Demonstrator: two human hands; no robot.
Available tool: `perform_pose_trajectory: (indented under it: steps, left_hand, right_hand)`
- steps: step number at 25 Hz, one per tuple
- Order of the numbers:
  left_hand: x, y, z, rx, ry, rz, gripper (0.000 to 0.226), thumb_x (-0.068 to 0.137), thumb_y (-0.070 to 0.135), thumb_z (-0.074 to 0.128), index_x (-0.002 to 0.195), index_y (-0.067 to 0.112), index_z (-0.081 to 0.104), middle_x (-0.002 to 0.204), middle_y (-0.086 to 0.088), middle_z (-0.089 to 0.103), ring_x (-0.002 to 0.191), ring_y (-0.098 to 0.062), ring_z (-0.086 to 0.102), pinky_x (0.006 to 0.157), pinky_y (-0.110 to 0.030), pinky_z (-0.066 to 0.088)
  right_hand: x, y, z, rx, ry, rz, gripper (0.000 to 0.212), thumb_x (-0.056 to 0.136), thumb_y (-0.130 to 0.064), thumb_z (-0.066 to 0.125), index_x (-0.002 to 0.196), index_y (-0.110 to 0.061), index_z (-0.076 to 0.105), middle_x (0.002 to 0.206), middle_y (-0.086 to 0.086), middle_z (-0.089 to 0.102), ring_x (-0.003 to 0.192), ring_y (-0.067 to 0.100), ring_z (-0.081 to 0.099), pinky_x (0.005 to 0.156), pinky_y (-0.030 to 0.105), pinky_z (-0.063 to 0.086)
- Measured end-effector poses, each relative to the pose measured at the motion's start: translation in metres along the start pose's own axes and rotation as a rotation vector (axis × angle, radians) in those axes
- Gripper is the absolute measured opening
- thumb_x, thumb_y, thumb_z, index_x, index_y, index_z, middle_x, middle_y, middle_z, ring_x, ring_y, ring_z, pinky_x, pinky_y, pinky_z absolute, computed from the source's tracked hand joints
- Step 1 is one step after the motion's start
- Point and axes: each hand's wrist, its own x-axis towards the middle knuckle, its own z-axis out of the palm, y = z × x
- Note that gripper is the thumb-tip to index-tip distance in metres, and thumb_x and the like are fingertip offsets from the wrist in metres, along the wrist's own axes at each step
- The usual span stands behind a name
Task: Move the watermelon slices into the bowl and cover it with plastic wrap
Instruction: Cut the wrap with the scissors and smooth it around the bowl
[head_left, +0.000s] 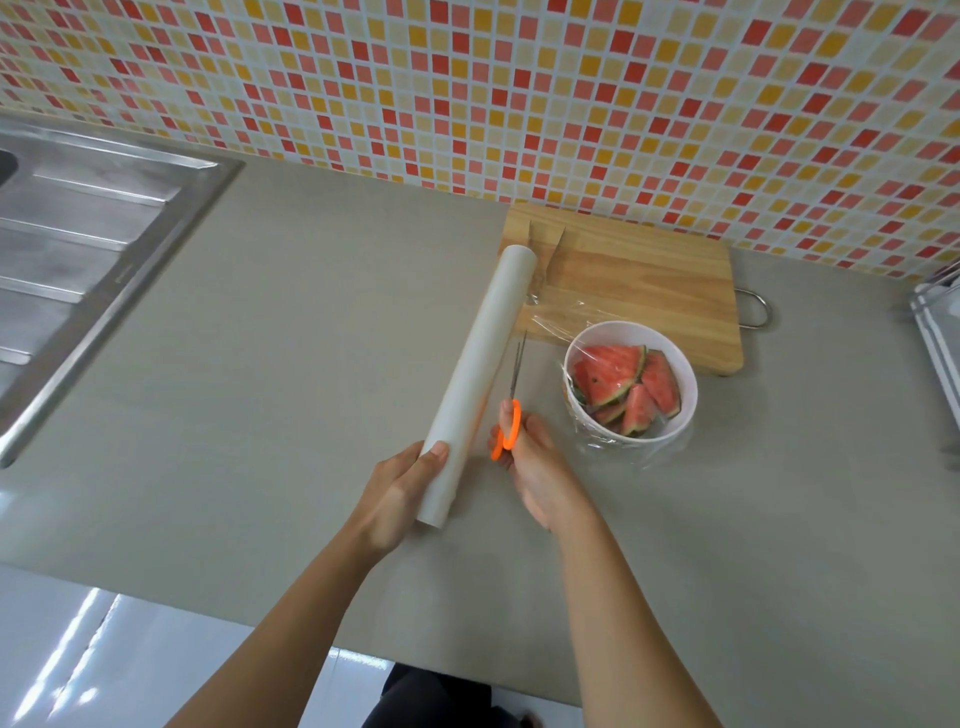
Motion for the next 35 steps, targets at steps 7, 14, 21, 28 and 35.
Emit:
perform_pose_trajectory:
  steps: [7, 14, 21, 28, 35]
  left_hand:
    - [-0.001, -0.003, 0.000, 0.033, 0.004, 0.003, 0.060, 0.069, 0.067, 0.049, 0.094, 0.016, 0.067, 0.082, -0.001, 0.065, 0.069, -0.013, 0.061, 0.057, -0.024, 0.048]
    - [-0.001, 0.001, -0.005, 0.013, 0.001, 0.029, 0.037, 0.080, 0.054, 0.050, 0.081, 0.020, 0.065, 0.067, 0.013, 0.062, 0.058, -0.003, 0.059, 0.049, -0.014, 0.043]
    - [-0.002, 0.001, -0.009, 0.030, -0.010, 0.049, 0.045, 0.077, 0.058, 0.049, 0.084, 0.016, 0.064, 0.071, 0.010, 0.062, 0.060, -0.005, 0.059, 0.053, -0.014, 0.044]
    - [-0.008, -0.003, -0.017, 0.047, 0.006, 0.048, 0.035, 0.081, 0.048, 0.049, 0.079, 0.016, 0.063, 0.064, 0.013, 0.060, 0.056, 0.000, 0.056, 0.051, -0.010, 0.042]
    - [-0.017, -0.005, -0.035, 0.060, 0.003, 0.039, 0.049, 0.080, 0.050, 0.050, 0.090, 0.004, 0.063, 0.079, -0.002, 0.058, 0.064, -0.008, 0.055, 0.055, -0.015, 0.043]
  right_hand:
    - [0.032, -0.042, 0.008, 0.109, -0.007, -0.094, 0.030, 0.089, -0.042, 0.054, 0.078, -0.015, 0.048, 0.069, -0.007, 0.054, 0.057, -0.003, 0.057, 0.057, 0.012, 0.045]
    - [0.044, -0.057, 0.010, 0.088, -0.014, -0.082, 0.032, 0.089, -0.045, 0.052, 0.080, -0.015, 0.050, 0.062, -0.011, 0.056, 0.052, -0.003, 0.056, 0.062, 0.017, 0.042]
    - [0.046, -0.062, 0.011, 0.139, -0.013, -0.106, 0.025, 0.092, -0.037, 0.051, 0.078, -0.016, 0.048, 0.066, -0.004, 0.046, 0.060, 0.005, 0.047, 0.063, 0.019, 0.038]
    - [0.055, -0.074, 0.011, 0.140, -0.015, -0.096, 0.026, 0.093, -0.034, 0.051, 0.070, -0.021, 0.048, 0.056, -0.010, 0.045, 0.054, 0.002, 0.046, 0.061, 0.018, 0.036]
    - [0.061, -0.079, 0.018, 0.105, 0.005, -0.066, 0.023, 0.092, -0.034, 0.052, 0.075, -0.018, 0.048, 0.062, -0.005, 0.042, 0.058, 0.005, 0.044, 0.061, 0.017, 0.038]
